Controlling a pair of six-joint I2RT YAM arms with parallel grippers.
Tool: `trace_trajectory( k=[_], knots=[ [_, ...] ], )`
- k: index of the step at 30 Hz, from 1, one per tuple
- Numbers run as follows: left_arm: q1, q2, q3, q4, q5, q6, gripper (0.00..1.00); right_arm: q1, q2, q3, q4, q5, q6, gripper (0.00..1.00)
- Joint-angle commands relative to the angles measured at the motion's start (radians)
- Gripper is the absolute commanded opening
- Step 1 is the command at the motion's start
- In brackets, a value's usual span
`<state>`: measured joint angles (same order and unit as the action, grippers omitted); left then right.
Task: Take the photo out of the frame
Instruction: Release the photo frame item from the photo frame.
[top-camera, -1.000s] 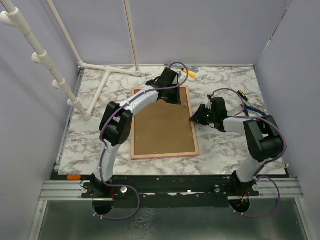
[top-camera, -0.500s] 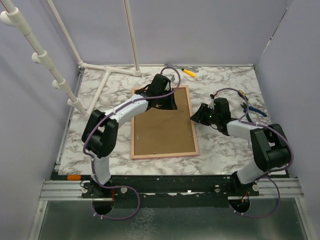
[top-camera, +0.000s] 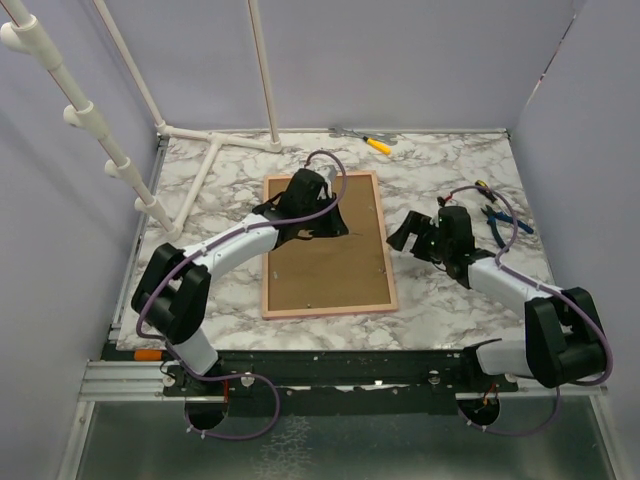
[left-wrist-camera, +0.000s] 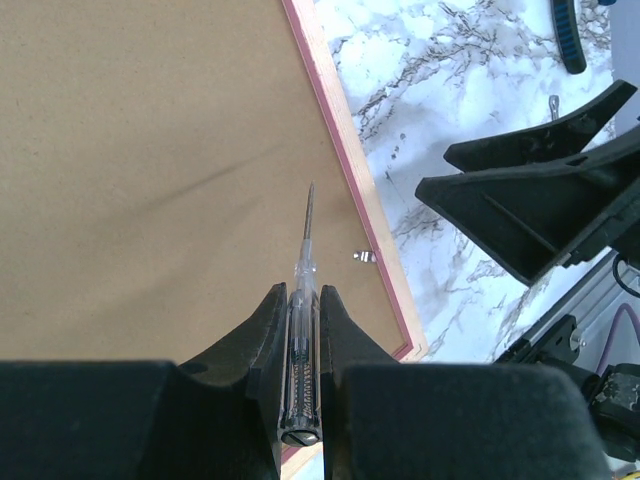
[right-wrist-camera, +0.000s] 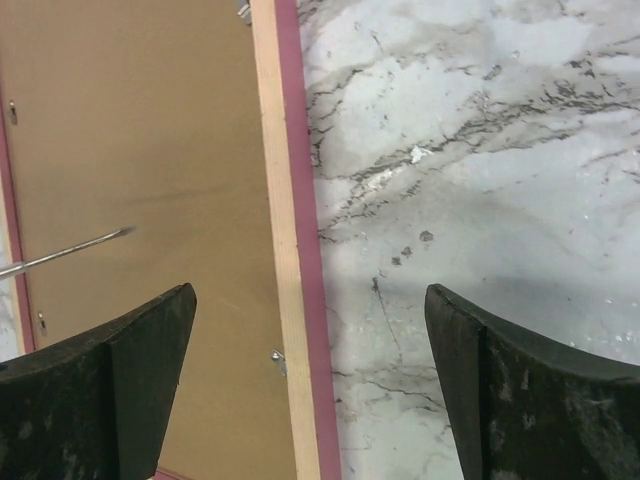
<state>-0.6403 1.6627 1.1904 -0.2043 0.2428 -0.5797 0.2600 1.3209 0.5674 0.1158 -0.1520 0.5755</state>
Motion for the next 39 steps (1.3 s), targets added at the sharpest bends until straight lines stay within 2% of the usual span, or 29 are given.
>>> trace_trajectory(
  k=[1,7,17,22,29,35,39],
  knots=[
    [-0.03,-0.063,-0.055,0.066,-0.023,-0.03,0.0,0.002,-0.017,0.007,-0.099,0.017,-0.032,1.0],
    [-0.057,-0.108,-0.126,0.108,-0.04,-0.055,0.0,0.002,-0.09,-0.084,-0.031,-0.024,-0.013,0.98],
    [-0.126,-0.117,-0.204,0.201,-0.033,-0.125,0.0,0.002,-0.122,-0.139,-0.016,-0.123,-0.021,0.73],
    [-0.148,-0.094,-0.185,0.223,-0.053,-0.144,0.0,0.002,-0.095,-0.142,0.006,-0.178,-0.033,0.65],
    [-0.151,-0.065,-0.167,0.219,-0.07,-0.146,0.0,0.002,-0.05,-0.121,0.002,-0.218,-0.049,0.64],
    [-0.154,-0.044,-0.16,0.206,-0.088,-0.144,0.0,0.002,-0.017,-0.116,0.006,-0.24,-0.049,0.56],
    [-0.156,-0.024,-0.151,0.206,-0.082,-0.143,0.0,0.002,-0.01,-0.116,0.017,-0.234,-0.044,0.55]
  ],
)
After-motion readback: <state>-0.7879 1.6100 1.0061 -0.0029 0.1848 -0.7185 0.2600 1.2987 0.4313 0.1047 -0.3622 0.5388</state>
